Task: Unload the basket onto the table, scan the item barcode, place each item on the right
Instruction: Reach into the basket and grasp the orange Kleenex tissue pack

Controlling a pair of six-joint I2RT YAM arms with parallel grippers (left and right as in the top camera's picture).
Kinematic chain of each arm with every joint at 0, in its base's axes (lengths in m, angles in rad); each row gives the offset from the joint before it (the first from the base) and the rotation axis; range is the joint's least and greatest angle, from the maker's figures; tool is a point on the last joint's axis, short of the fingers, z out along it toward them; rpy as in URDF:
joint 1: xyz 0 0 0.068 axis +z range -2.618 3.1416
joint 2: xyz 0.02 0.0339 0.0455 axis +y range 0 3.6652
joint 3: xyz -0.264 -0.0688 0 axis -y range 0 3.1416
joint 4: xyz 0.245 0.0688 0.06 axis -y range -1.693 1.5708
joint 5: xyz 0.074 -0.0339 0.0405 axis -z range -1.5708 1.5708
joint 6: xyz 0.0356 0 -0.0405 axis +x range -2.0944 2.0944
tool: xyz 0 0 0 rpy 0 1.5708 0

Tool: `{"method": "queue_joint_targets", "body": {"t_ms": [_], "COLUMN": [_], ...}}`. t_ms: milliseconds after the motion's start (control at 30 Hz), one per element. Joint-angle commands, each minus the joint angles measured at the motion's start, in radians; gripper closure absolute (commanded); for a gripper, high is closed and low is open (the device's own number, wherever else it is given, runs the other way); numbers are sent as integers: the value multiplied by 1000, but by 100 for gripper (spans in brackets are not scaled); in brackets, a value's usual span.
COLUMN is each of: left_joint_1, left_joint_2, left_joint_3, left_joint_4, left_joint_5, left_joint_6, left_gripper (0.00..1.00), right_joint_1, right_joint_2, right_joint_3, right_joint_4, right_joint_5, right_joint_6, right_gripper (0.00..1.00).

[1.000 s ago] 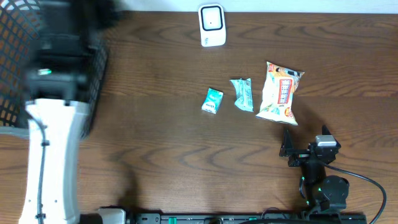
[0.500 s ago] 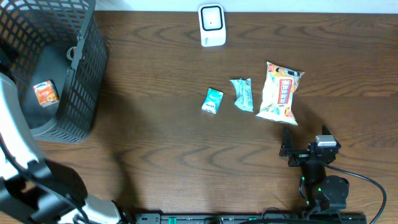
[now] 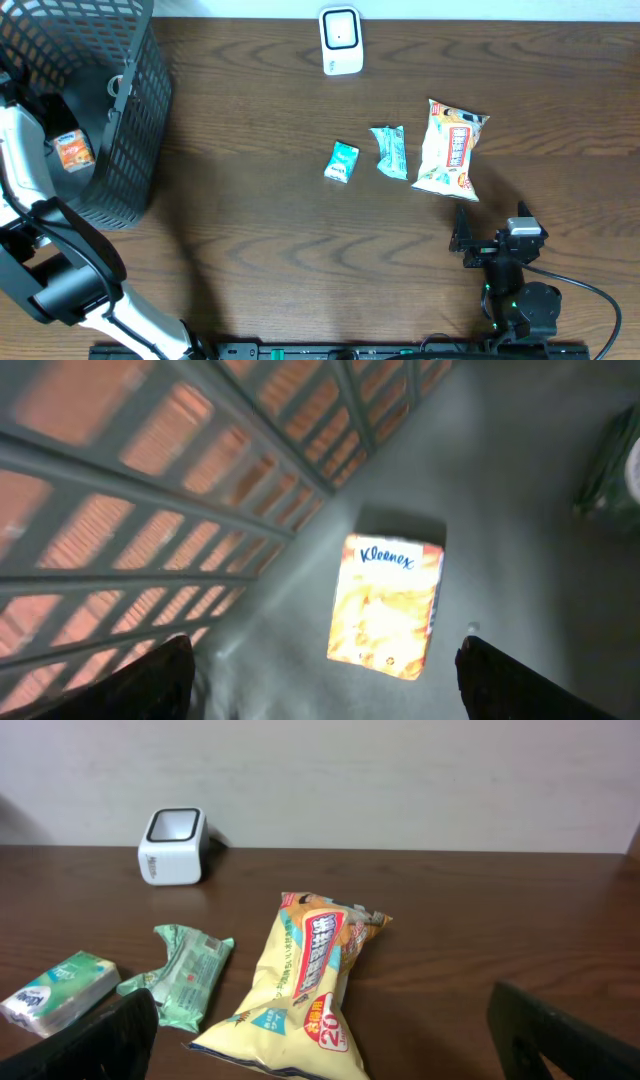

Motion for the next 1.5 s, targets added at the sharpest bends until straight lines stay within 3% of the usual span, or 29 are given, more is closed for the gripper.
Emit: {"method": "queue_joint_targets", "body": {"t_ms": [0, 200, 933, 1033, 1133, 1200, 1333, 1467], "left_joint_1": [0, 0, 2, 2, 2, 2, 2, 2], "left_joint_2": [33, 87, 246, 251, 251, 250, 219, 124], "left_joint_3": [-25, -35, -35, -35, -35, -34, -26, -14], "left_joint_4": [18, 26, 50, 43, 31, 31, 25, 26], "left_joint_5": [17, 138, 136, 136, 137, 137, 148, 296], "left_joint_6": [20, 99, 83, 83, 76, 40, -61, -83], "left_gripper": [18, 19, 20, 37, 47, 61, 64, 64], "right_joint_1": [9, 9, 9, 9, 9, 9, 9, 9], "right_joint_2": [-6, -6, -6, -6, -6, -6, -6, -6], "right_joint_3": [-2, -2, -2, -2, -2, -2, -2, -2], "right_joint_4": [-3, -3, -3, -3, -3, -3, -3, -3], "right_joint_5": [5, 5, 5, 5, 5, 5, 5, 5], "right_joint_6": [-8, -8, -8, -8, -8, -8, -8, -8], "right_gripper": [1, 1, 1, 1, 1, 1, 1, 1]}}
